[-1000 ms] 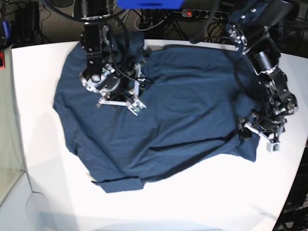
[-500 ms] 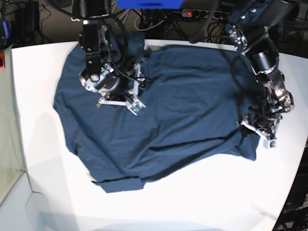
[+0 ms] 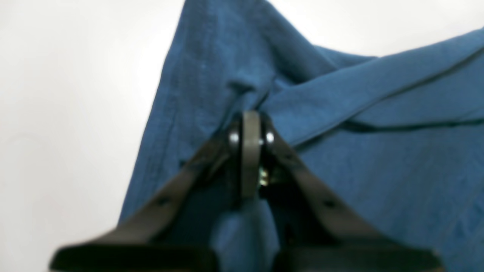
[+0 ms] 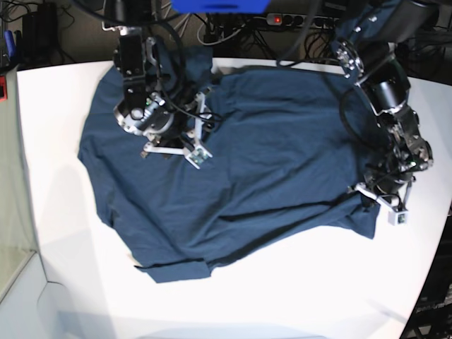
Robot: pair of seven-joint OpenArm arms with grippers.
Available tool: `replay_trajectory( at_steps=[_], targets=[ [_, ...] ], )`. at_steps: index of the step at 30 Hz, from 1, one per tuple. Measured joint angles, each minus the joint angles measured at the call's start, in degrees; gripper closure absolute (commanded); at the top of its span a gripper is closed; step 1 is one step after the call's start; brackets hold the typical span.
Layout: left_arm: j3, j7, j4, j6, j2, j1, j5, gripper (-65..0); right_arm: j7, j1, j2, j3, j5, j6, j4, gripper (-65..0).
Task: Layout the t-shirt on the table in an organized manner, then fold the t-shirt properly
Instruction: 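Pull the grasped shirt folds outward with both grippers to smooth it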
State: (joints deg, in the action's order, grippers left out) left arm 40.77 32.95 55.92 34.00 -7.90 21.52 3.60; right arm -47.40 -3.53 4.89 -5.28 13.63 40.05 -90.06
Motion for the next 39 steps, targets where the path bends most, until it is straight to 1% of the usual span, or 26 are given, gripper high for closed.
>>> replay_trajectory(
  at_steps=[11,19,23,24,25,26,29,30,32,33,35,36,37,39],
  targets=[
    [0.17,0.24,0.0,-0.2,0.2,2.56,0.24,-0.4,0.13,-0.02,-0.31,0.0,-0.2,-0.02,0.02,-35.6],
    [1.44,0.11,-0.66,-0.39,0.24,10.64,0.57,-0.4,0.09,0.0,-0.31,0.0,-0.24,0.0,0.0,-35.6],
    [1.44,-0.2,-6.4,-0.61,-0.07,16.39,0.68,-0.4,0.02,-0.02,-0.42,-0.11,-0.24,0.0,0.0,-35.6],
    [1.36,-1.14,-8.35,-0.59,-0.15,17.55,0.61,-0.4,-0.07,0.0,-0.46,-0.15,-0.46,0.02,0.0,-35.6],
    [1.36,-3.39,-10.64,-0.83,-0.26,18.62,0.74,-0.4,0.17,0.02,-0.79,-0.22,-0.52,0.0,0.0,-35.6],
    [1.33,-5.92,-13.03,-1.9,-0.55,19.43,0.72,-0.4,0.37,0.0,-1.03,-0.39,-0.68,0.0,0.0,-35.6],
    [1.36,-11.91,-21.31,-9.18,-2.45,22.14,0.74,-0.6,0.31,-0.02,-1.09,-0.42,-0.83,0.0,0.0,-35.6],
    [1.36,-13.4,-23.65,-10.32,-2.93,22.99,0.98,-1.2,0.31,-0.11,-1.09,-0.33,-0.85,0.0,0.0,-35.6],
    [1.33,-16.11,-27.26,-12.26,-3.78,24.33,0.74,-6.5,0.44,-0.15,-1.4,-0.22,-0.87,0.0,-0.04,-35.6],
    [1.33,-17.0,-28.74,-12.9,-4.04,25.07,0.55,-11.7,0.59,-0.13,-1.77,-0.44,-0.98,0.0,-0.04,-35.6],
    [1.33,-16.98,-30.69,-14.99,-4.63,26.71,0.63,-24.5,0.72,-0.17,-2.03,-0.52,-1.27,0.0,-0.22,-35.6],
    [1.33,-16.98,-30.75,-15.04,-4.79,27.04,0.57,-29.7,0.79,-0.31,-2.05,-0.52,-1.27,0.0,-0.26,-35.6],
    [1.33,-16.83,-30.67,-14.99,-4.79,27.32,-0.09,-32.8,0.79,-0.46,-2.05,-0.52,-1.27,0.0,-0.33,-35.6],
    [1.33,-16.5,-30.64,-14.95,-4.7,27.58,-0.2,-34.3,1.03,-0.5,-2.56,-0.52,-1.36,-0.02,-0.42,-35.6]
  ],
)
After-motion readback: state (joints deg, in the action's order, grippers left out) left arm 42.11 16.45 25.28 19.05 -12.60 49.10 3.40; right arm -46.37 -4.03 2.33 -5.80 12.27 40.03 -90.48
